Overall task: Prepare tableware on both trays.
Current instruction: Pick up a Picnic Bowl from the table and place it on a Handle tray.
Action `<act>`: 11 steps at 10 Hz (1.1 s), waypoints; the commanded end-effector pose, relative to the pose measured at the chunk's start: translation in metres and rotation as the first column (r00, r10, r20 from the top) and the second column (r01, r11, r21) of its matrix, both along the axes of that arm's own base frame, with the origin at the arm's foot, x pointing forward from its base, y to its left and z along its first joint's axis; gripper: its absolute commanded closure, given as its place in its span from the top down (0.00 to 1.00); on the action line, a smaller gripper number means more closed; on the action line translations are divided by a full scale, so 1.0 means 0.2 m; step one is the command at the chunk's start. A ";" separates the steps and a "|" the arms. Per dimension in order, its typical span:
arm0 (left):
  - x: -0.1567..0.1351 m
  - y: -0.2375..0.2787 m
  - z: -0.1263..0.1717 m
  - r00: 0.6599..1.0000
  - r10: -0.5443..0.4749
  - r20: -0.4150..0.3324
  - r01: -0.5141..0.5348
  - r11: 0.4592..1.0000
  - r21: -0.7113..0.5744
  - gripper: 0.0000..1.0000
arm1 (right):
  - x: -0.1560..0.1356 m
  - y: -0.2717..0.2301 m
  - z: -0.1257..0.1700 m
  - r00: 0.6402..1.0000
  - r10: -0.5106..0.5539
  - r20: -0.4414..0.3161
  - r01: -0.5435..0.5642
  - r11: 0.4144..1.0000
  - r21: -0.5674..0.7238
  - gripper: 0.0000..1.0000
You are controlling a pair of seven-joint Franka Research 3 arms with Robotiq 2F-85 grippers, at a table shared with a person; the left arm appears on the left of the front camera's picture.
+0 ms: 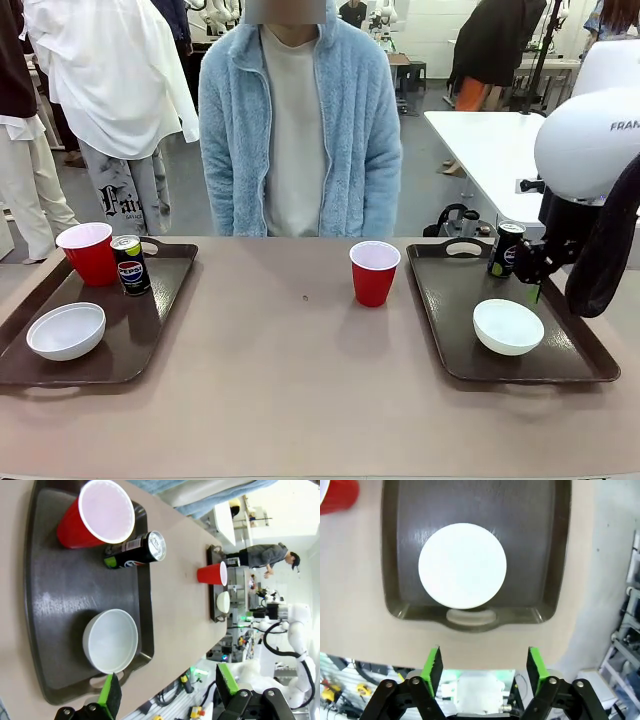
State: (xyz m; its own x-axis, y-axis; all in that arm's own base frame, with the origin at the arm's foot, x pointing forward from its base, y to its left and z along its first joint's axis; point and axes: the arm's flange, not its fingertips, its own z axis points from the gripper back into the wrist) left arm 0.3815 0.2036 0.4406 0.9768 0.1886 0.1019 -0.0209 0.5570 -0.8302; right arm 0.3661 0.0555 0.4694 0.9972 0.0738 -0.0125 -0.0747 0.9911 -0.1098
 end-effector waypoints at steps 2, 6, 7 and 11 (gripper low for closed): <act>0.00 -0.01 0.01 1.000 0.013 0.005 -0.013 1.000 -0.022 1.00 | 0.00 0.00 0.00 1.000 0.000 0.000 0.000 1.000 0.000 0.87; 0.00 -0.01 0.01 1.000 0.013 0.005 -0.013 1.000 -0.022 1.00 | 0.00 0.00 0.00 1.000 0.000 0.000 0.000 1.000 0.000 0.87; 0.00 -0.01 0.01 1.000 0.013 0.005 -0.013 1.000 -0.022 1.00 | 0.00 0.00 0.00 1.000 0.000 0.000 0.000 1.000 0.000 0.87; 0.00 -0.01 0.01 1.000 0.013 0.005 -0.013 1.000 -0.022 1.00 | 0.00 0.00 0.00 1.000 0.000 0.000 0.000 1.000 0.000 0.87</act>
State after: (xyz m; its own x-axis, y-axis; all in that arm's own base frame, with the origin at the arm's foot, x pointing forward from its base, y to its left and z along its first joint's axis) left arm 0.3815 0.2037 0.4406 0.9768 0.1886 0.1019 -0.0210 0.5570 -0.8302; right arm 0.3636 0.0567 0.4720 0.9966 0.0777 -0.0274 -0.0801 0.9914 -0.1035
